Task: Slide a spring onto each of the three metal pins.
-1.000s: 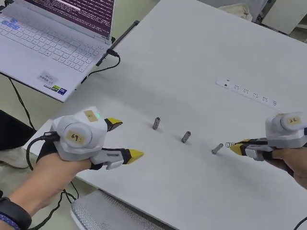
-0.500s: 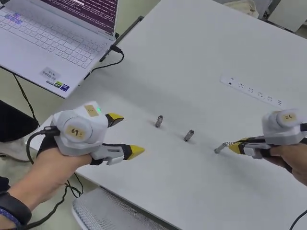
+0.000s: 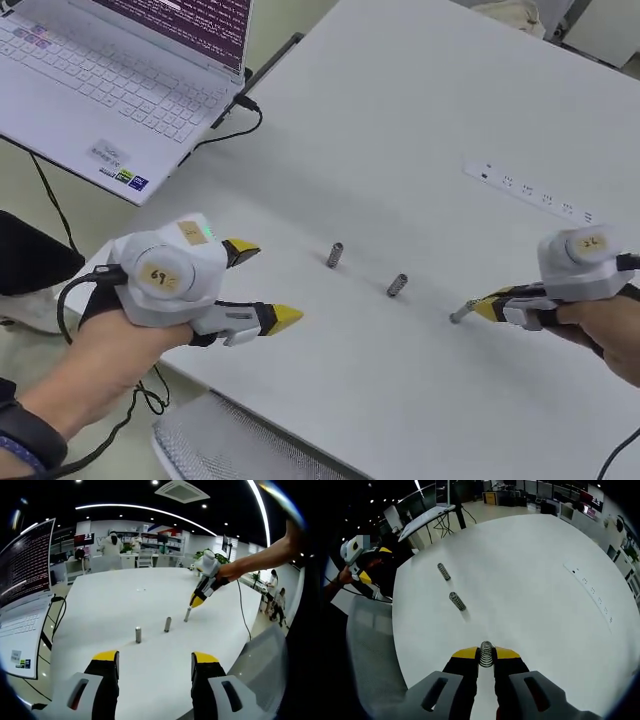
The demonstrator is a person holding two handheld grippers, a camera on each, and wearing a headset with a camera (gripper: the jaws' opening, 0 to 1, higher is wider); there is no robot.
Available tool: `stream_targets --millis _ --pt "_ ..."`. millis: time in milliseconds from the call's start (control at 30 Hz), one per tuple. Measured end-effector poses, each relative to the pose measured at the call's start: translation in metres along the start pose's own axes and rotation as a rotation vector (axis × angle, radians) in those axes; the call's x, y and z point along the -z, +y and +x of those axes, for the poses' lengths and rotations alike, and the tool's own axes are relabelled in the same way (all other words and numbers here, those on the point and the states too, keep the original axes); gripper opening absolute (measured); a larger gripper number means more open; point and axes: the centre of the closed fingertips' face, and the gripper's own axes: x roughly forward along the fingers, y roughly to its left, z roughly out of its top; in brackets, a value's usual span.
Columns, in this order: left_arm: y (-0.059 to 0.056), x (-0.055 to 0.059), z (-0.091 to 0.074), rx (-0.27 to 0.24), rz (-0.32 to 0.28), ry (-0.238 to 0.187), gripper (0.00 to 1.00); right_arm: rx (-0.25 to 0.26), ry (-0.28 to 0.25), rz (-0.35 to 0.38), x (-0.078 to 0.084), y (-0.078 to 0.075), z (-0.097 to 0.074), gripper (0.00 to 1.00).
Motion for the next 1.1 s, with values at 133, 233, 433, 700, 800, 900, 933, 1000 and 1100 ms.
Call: stream_targets --millis 133,233,433,700,800,900,933,1000,1100 --pt "0.001 0.002 -0.001 -0.001 -0.002 0.002 0.53 0.000 -0.003 0.000 -0.002 -0.001 0.002 0.09" --pt "0.001 0.002 -0.001 -0.001 -0.003 0.002 0.53 0.006 -0.002 -0.008 -0.006 -0.001 0.004 0.09" --pt "0.002 0.001 0.000 -0.002 -0.005 0.000 0.53 0.011 0.010 -0.045 -0.009 0.003 0.007 0.09" --pt "0.002 0.002 -0.001 -0.001 -0.002 0.005 0.53 0.008 0.024 -0.058 -0.008 0.005 0.016 0.09" --pt "0.004 0.003 -0.001 -0.002 -0.001 0.006 0.53 0.004 0.031 -0.061 -0.006 0.006 0.022 0.09" --pt "0.005 0.003 -0.002 -0.006 -0.001 0.008 0.53 0.003 0.044 -0.074 -0.003 0.006 0.027 0.09" --pt "0.006 0.003 -0.002 -0.006 -0.001 0.008 0.53 0.003 0.046 -0.076 -0.003 0.007 0.028 0.09" --pt "0.006 0.003 -0.003 -0.008 0.001 0.009 0.53 0.001 0.049 -0.079 -0.002 0.006 0.030 0.09" --pt "0.007 0.003 -0.003 -0.009 0.001 0.011 0.53 0.001 0.051 -0.081 -0.001 0.006 0.032 0.09"
